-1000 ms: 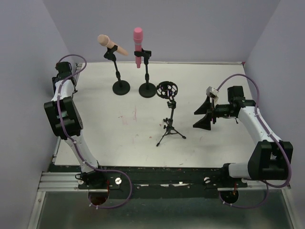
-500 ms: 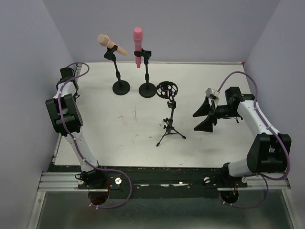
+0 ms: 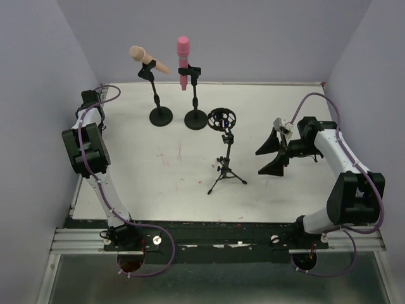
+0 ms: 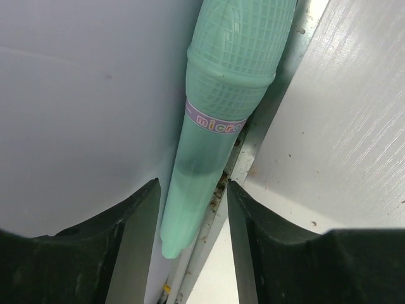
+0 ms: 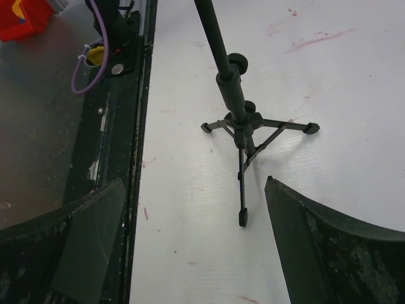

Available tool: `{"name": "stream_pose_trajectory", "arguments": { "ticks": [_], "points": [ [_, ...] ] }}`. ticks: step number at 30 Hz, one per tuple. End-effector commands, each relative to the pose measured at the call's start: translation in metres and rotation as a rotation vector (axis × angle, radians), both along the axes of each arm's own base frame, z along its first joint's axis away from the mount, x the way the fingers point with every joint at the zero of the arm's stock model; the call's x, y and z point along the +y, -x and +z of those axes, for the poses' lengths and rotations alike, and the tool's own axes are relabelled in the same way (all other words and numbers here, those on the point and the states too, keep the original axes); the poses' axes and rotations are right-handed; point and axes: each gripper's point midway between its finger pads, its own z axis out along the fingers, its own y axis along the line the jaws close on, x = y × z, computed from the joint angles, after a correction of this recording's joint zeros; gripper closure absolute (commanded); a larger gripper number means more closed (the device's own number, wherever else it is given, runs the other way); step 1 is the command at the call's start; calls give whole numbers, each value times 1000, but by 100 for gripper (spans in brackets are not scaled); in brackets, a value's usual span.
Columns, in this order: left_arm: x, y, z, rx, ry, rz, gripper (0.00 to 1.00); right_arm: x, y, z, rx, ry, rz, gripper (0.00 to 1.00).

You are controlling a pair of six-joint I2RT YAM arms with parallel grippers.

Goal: Attach the microphones to the stand

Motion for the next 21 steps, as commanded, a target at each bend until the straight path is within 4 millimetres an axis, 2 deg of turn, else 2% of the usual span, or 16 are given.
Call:
{"name": "stream_pose_trajectory", "arguments": {
  "ticks": [1,5,9,11,14,19,21],
  "points": [
    [3,0,-6,53,2,-34,43,2,6,13,30,-34,2,0],
    [5,4,-9,76,-1,-29,43,2,6,14,33,-34,1,0],
    [4,3,-10,87,11,-29,49,2,6,14,35,-36,0,0],
    [4,4,-10,86,11,-29,59,2,6,15,32,-37,0,0],
    [4,4,-9,79,16,-26,63,2,6,15,29,-36,0,0],
    [4,4,-9,72,38,-27,61,2,7,18,18,-37,0,0],
    [3,5,-10,72,45,-28,53,2,7,18,22,-41,-1,0]
  ]
}}
